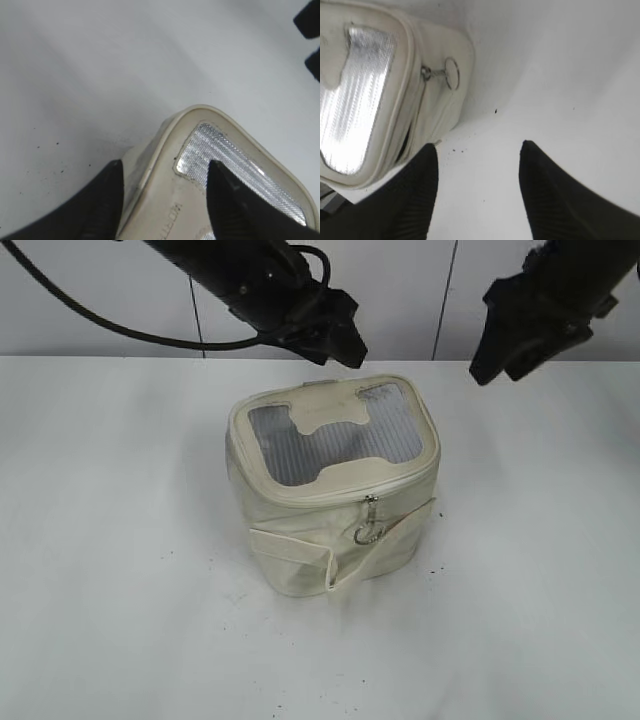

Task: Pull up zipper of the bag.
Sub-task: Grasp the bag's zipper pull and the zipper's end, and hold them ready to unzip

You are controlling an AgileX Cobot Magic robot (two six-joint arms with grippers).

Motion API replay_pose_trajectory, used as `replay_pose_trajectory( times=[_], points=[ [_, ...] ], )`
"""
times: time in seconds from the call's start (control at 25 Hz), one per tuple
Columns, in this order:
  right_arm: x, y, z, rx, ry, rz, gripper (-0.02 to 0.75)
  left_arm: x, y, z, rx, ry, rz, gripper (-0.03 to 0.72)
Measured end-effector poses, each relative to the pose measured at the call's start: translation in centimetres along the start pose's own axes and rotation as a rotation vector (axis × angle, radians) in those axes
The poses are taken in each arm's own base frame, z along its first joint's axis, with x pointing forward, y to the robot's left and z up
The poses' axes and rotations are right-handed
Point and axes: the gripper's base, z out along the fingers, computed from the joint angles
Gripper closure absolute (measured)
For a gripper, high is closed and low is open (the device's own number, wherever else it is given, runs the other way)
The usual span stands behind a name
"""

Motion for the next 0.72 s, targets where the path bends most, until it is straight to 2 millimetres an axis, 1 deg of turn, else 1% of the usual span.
replay_pose_trajectory(
  times=[0.2,0.4,0.6,0.68,0.72],
  points=[
    [2.7,-0.4,1.6,-0.023,0.094,0.040,0.350,-0.8,0.6,1.5,0.020,0.014,0.015,0.275],
    [4.9,-0.5,1.5,-0.048,0.124,0.084,0.350,-0.6,1.1,3.0,0.037,0.051,0.038,0.275],
    [7.1,-0.3,1.6,-0.031,0.095,0.109,0.350,0.1,1.5,4.2,0.062,0.093,0.025,0.276],
    [8.0,-0.1,2.0,-0.036,0.075,0.117,0.350,0.1,1.3,4.2,0.078,0.093,0.016,0.297],
    [8.4,-0.1,2.2,-0.037,0.064,0.122,0.351,0.2,1.3,4.3,0.089,0.096,0.018,0.329]
  ],
)
